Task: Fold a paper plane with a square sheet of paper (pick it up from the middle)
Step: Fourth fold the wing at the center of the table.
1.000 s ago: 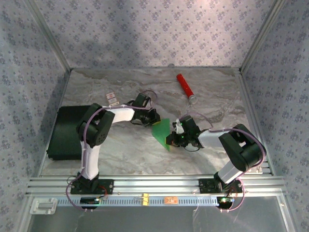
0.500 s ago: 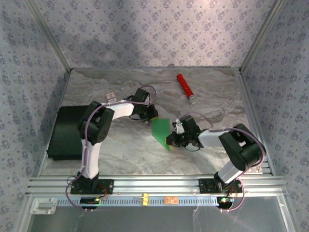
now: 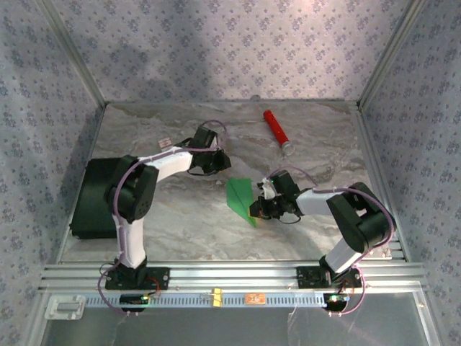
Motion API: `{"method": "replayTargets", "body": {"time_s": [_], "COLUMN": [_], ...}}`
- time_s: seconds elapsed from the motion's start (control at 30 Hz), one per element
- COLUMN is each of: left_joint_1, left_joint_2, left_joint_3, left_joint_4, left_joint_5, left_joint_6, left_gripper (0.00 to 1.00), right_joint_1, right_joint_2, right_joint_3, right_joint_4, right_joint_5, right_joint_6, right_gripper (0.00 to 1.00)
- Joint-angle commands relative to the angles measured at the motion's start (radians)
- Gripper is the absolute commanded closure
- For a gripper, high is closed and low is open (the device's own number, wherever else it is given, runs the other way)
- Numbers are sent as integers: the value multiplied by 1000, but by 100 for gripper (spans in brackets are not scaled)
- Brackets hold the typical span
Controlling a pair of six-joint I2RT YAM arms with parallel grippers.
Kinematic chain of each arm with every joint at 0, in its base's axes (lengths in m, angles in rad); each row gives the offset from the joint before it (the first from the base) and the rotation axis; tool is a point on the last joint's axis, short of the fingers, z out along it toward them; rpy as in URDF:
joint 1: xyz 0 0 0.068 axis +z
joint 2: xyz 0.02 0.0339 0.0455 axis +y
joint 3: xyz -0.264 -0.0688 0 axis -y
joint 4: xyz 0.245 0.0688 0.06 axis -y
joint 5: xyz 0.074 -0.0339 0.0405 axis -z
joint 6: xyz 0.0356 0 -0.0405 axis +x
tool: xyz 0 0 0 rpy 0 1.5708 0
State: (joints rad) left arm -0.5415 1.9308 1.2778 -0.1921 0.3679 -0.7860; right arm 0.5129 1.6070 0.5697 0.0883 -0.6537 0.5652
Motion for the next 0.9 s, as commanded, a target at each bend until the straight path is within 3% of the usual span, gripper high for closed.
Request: {"method": "replayTargets", "body": {"time_s": [0.0,0.2,0.37,0.7,0.87], "left_joint_1": [-48,-133,-161,-149,-147], "left_joint_2": [-82,-57,3,62,66], "left_joint_3": [-70,-185,-221,-235,-254], "left_joint_4": [74,244,318,214,222], "left_joint_5": [42,132,142,108,109], "left_joint_6": [1,-67,-99,-41,-43], "left_gripper": [83,83,84,87,87], "right_joint_1": [-14,-20,-20,-1,21], "right_joint_2": [45,39,29,-90,-55], "right_joint_3": [-23,-26,-27,50,118], "right_joint_4": [-183,-182,-177,-180,-169], "right_joint_5": [69,74,68,52,75], "right_joint_6": [-41,-33,-27,43,55], "right_gripper": [100,100,100,100,100]}}
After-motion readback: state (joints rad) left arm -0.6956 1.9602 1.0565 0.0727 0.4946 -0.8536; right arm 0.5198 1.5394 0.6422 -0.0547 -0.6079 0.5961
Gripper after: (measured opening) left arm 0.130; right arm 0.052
